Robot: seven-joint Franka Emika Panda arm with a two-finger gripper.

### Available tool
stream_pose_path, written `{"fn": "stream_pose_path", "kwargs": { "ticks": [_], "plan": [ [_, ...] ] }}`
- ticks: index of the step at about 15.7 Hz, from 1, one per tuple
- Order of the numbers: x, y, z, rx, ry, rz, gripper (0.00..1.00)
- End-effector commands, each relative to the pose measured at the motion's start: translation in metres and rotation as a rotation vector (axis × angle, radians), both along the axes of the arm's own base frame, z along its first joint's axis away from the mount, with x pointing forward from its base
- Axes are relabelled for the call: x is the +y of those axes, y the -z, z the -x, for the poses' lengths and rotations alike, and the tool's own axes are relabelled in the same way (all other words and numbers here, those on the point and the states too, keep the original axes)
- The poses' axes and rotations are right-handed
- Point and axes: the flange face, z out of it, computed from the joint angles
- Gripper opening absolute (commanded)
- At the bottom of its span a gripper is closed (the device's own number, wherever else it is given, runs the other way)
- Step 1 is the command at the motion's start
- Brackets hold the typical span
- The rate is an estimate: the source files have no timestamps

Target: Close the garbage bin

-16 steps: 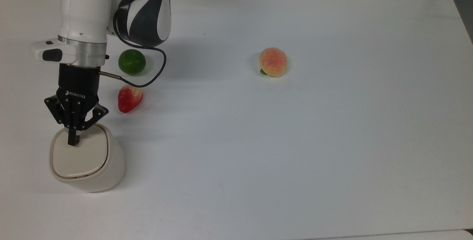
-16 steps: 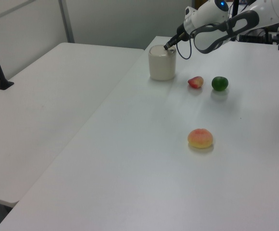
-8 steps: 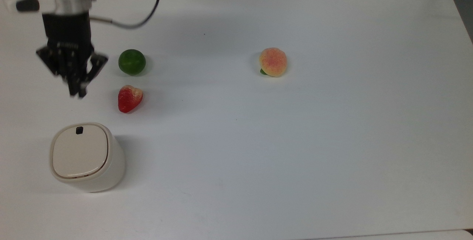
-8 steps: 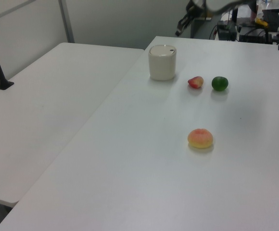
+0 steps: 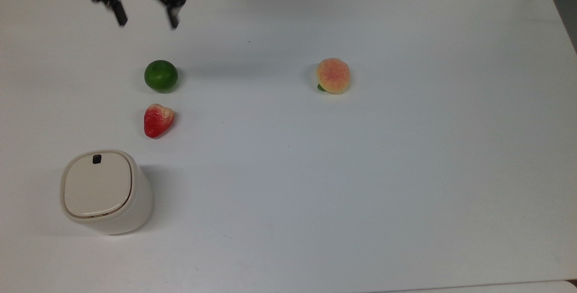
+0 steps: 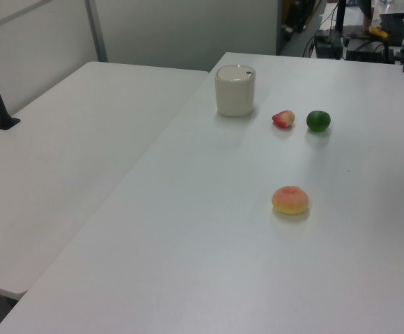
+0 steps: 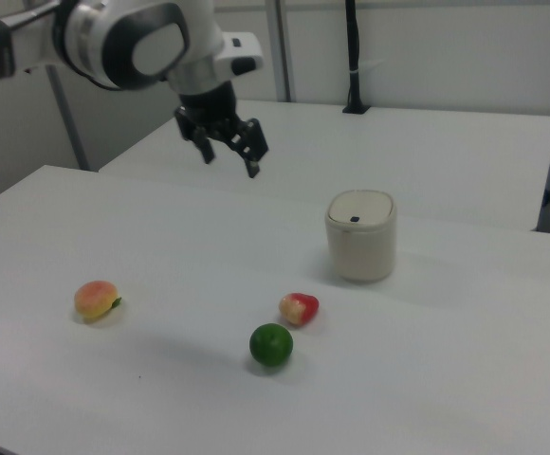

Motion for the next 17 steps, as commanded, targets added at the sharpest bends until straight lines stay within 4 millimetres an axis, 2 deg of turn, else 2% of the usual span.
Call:
{"fn": "stream_pose_path", "kwargs": {
  "ticks": [1, 6, 8, 10, 17],
  "plan": [
    [0.028, -0.024, 0.044, 0.086, -0.004, -0.042, 1.0],
    [0.079, -0.046, 0.081, 0.171, -0.043, -0.056, 1.0],
    [0.094, -0.045, 0.086, 0.177, -0.046, -0.056, 1.0],
    [0.108, -0.036, 0.087, 0.185, -0.073, -0.043, 1.0],
    [0.104, -0.021, 0.072, 0.118, -0.171, 0.011, 1.0]
  ]
}}
